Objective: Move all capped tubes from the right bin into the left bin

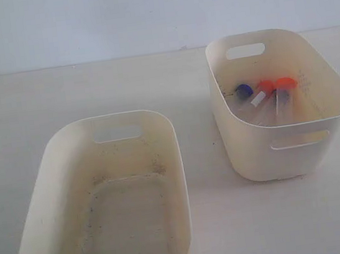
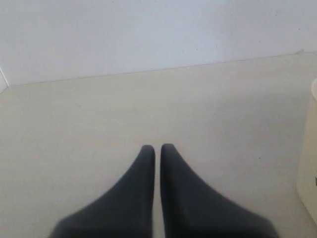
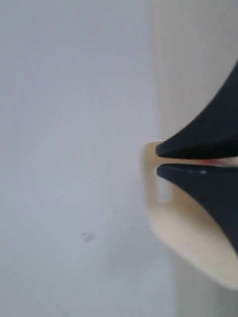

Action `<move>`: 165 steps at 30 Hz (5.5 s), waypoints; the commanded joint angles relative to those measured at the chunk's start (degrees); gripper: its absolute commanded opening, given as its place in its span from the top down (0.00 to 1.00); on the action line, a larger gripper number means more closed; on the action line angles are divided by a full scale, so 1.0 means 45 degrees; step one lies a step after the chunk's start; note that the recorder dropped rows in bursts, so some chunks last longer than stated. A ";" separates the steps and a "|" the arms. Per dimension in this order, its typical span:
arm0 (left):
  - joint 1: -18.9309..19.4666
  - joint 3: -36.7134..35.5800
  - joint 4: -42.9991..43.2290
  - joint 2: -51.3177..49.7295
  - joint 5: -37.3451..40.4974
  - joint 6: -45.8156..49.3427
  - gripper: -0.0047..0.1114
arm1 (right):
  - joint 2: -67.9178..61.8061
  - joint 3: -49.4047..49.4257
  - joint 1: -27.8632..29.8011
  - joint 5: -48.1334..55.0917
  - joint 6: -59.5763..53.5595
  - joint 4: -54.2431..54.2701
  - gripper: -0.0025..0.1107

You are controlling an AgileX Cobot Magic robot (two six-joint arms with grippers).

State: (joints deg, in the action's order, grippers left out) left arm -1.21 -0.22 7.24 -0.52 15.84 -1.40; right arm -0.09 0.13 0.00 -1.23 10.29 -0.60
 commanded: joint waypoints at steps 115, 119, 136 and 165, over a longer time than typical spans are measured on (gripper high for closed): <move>0.0014 0.0050 -0.0085 0.0025 -0.0191 -0.0147 0.92 | -2.6904 -1.7930 -0.4184 1.2809 0.6433 -0.3320 0.44; 0.0014 0.0050 -0.0085 0.0025 -0.0191 -0.0147 0.92 | -2.7270 -1.7930 -0.4184 1.2674 0.6263 -0.3368 0.44; 0.0014 0.0050 -0.0085 0.0025 -0.0191 -0.0147 0.92 | -2.4460 -1.7953 -0.4184 1.2694 0.5802 -0.4547 0.98; 0.0014 0.0050 -0.0085 0.0025 -0.0191 -0.0147 0.92 | -2.5167 -1.7953 -0.4184 1.0426 0.9007 -0.4303 0.49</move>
State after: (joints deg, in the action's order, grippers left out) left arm -1.21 -0.22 7.24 -0.52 15.84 -1.40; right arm -112.33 -80.70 -18.88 45.62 48.89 -19.05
